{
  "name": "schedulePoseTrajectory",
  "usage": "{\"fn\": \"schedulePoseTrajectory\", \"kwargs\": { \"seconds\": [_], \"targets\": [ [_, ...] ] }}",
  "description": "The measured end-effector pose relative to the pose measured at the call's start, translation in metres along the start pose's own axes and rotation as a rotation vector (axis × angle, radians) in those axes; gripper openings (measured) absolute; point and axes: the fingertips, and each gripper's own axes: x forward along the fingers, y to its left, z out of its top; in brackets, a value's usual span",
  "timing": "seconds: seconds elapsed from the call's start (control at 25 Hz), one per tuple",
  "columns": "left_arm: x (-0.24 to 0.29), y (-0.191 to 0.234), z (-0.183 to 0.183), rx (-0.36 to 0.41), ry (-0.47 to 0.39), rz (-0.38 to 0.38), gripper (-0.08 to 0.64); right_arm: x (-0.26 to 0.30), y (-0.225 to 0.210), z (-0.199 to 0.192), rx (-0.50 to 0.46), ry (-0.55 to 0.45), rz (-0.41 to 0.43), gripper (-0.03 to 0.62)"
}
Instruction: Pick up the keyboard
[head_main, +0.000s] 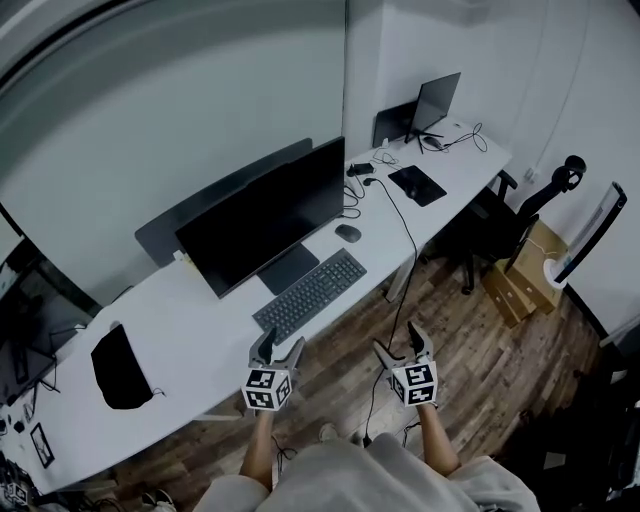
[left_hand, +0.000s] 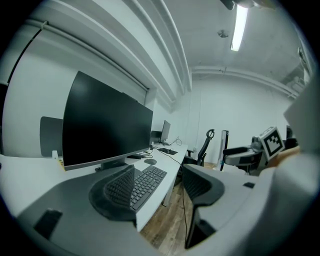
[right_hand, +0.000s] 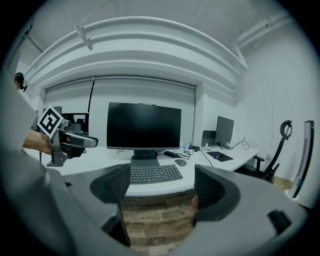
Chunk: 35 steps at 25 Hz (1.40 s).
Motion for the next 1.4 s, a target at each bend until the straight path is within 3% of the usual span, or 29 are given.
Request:
{"fn": "schedulePoseTrajectory", "kwargs": {
  "seconds": [0.24,0.72,1.4],
  "targets": [
    [0.029,0.023,0.003,0.002,0.014,-0.02,0.285,0.033,0.0,0.002,0.005,0.014,-0.01,0.392],
    [0.076,0.026,0.003,0.005,0.038,-0.046,0.285,0.059,-0.028,-0.004,0.026,0.025,-0.038,0.388],
    [0.209,0.042,0.035,0.023,0.053,-0.013,0.285,0.174,-0.117,0.005,0.051,0.03,0.014,0.387]
  ]
}}
